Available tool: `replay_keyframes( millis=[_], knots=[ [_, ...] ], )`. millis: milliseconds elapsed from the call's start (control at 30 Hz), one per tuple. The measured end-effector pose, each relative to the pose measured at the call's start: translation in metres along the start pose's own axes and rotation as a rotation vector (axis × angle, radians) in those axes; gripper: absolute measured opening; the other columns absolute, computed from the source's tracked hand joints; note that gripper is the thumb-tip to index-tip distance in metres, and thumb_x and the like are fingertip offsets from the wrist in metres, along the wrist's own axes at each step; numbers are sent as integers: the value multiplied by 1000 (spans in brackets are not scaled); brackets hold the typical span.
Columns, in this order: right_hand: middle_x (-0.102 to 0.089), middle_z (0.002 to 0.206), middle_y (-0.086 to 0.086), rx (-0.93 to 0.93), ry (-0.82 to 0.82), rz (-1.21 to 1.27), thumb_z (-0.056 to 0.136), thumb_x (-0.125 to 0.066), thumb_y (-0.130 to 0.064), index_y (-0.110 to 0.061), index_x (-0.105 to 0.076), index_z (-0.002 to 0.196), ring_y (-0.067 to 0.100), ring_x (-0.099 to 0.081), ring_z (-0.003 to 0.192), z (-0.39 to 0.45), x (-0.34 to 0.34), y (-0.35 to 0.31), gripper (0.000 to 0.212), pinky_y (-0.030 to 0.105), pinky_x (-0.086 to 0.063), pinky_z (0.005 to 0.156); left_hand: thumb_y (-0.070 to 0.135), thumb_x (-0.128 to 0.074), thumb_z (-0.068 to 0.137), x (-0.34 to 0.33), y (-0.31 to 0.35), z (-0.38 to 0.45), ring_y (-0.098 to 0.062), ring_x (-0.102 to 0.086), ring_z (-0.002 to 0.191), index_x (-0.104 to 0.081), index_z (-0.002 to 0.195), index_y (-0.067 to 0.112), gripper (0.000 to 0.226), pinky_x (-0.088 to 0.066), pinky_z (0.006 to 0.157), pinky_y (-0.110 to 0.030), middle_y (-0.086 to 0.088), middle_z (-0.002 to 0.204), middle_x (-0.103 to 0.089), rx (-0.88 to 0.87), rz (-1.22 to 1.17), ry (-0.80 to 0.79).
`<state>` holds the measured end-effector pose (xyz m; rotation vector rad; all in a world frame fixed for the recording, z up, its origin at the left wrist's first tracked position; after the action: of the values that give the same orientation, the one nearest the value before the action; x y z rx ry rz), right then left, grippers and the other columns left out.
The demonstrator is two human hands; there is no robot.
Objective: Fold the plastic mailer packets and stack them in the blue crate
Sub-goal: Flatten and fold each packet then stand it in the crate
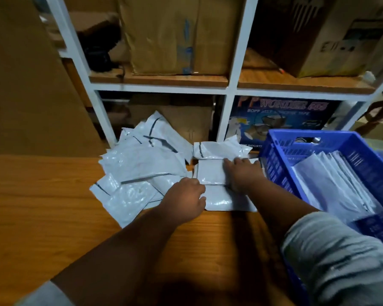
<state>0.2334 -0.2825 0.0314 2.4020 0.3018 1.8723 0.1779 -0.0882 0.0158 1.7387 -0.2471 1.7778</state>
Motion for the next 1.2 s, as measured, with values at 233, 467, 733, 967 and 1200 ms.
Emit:
replay_keyframes(
  millis=[233,467,733,967,1200],
  knots=[
    [-65,114,1,20,48,86,89,-63,-48,-34,-47,100,31,-64,111,-3,1,9,24,54,-50,97,36,-60,101,24,-12,-16,-19,-52,129,-75,118,17,30,-48,106,-34,-1,126,-66,-171,-40,136],
    [-57,92,-8,39,269,175,94,-67,-38,-28,-56,91,24,-60,93,-32,30,18,15,45,-55,75,39,-62,105,53,-26,-9,-18,-42,146,-48,154,28,53,-44,114,-35,3,159,-45,-49,-186,175],
    [-71,105,-9,118,102,405,106,-63,-41,-26,-77,111,11,-64,94,-89,33,-21,21,36,-55,85,45,-82,91,48,-39,-7,-13,-54,131,-34,152,34,79,-53,104,-32,6,149,-52,-20,-483,178],
    [-73,92,-9,-10,-95,605,96,-78,-47,-32,-72,101,10,-68,88,-117,2,-51,17,29,-54,80,55,-67,100,13,-64,-42,-9,-67,84,-71,112,36,23,-55,76,-34,11,93,-71,118,-781,-24],
    [-70,94,-11,-9,-123,615,97,-71,-57,-40,-63,116,10,-67,84,-134,-41,-75,27,30,-57,76,44,-64,106,-29,-85,-134,-20,-72,88,-55,130,38,27,-63,80,-50,-5,100,-74,331,-742,30]
  ],
)
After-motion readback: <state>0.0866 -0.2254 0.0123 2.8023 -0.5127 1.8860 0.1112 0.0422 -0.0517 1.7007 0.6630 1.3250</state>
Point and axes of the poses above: each hand's wrist, its own z-axis towards the middle knuckle, its own x-axis out of the back of the hand, y = z × x, the point moved 7 cm from there along z, towards the middle knuckle
